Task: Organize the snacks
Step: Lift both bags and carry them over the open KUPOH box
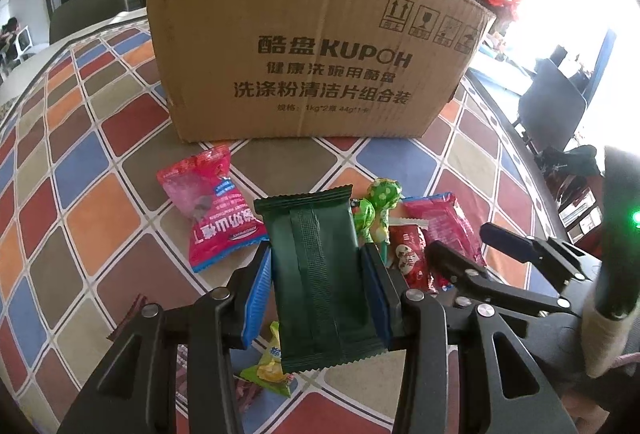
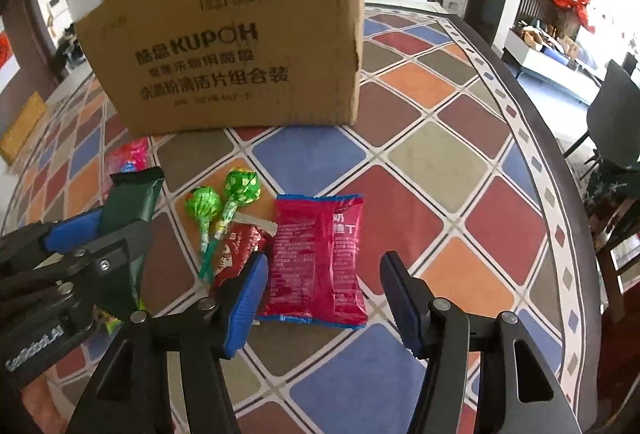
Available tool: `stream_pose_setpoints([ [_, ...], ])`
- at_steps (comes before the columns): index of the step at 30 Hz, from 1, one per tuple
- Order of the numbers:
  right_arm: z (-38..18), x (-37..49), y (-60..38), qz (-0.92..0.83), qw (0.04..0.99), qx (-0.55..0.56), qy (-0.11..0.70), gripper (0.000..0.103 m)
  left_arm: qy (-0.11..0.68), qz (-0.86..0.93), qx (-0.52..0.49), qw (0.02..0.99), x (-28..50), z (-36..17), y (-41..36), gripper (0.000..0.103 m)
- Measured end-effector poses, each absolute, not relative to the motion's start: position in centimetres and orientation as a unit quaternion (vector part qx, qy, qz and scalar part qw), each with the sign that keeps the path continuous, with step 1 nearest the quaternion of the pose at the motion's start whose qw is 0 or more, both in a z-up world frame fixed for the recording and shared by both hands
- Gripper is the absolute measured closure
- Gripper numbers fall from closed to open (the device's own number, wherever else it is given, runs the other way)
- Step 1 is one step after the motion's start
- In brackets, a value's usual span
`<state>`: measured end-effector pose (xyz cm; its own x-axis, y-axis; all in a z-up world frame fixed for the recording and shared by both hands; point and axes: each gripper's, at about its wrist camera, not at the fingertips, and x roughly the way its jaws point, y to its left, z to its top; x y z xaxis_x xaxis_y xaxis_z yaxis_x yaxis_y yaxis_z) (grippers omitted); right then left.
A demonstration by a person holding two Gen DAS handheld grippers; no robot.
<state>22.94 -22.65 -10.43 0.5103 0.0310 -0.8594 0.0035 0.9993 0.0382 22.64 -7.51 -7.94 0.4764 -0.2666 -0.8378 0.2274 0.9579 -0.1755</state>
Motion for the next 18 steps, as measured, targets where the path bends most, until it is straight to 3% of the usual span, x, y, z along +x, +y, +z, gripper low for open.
stream_pose_setpoints([
  [6, -11.5, 23.9, -22.2, 0.003, 0.862, 0.009, 0.507, 0.044, 0.492, -0.14, -0.021, 0.859, 22.8, -8.1, -7.3, 0.06],
  [7, -11.5, 23.9, -22.2, 0.002, 0.862, 0.009, 0.507, 0.048, 0.492, -0.141, -0.021, 0.859, 22.8, -8.1, -7.3, 0.06],
  [8, -11.4, 23.8, -22.3, 0.0, 0.863, 0.012, 0.505, 0.058, 0.492, -0.14, -0.019, 0.859, 22.8, -8.0, -7.3, 0.06],
  [18, -9.9, 22.8, -23.6, 0.002, 0.873, 0.048, 0.485, 0.061, 0.473, -0.145, -0.012, 0.869, 22.2, -6.6, -7.8, 0.06],
])
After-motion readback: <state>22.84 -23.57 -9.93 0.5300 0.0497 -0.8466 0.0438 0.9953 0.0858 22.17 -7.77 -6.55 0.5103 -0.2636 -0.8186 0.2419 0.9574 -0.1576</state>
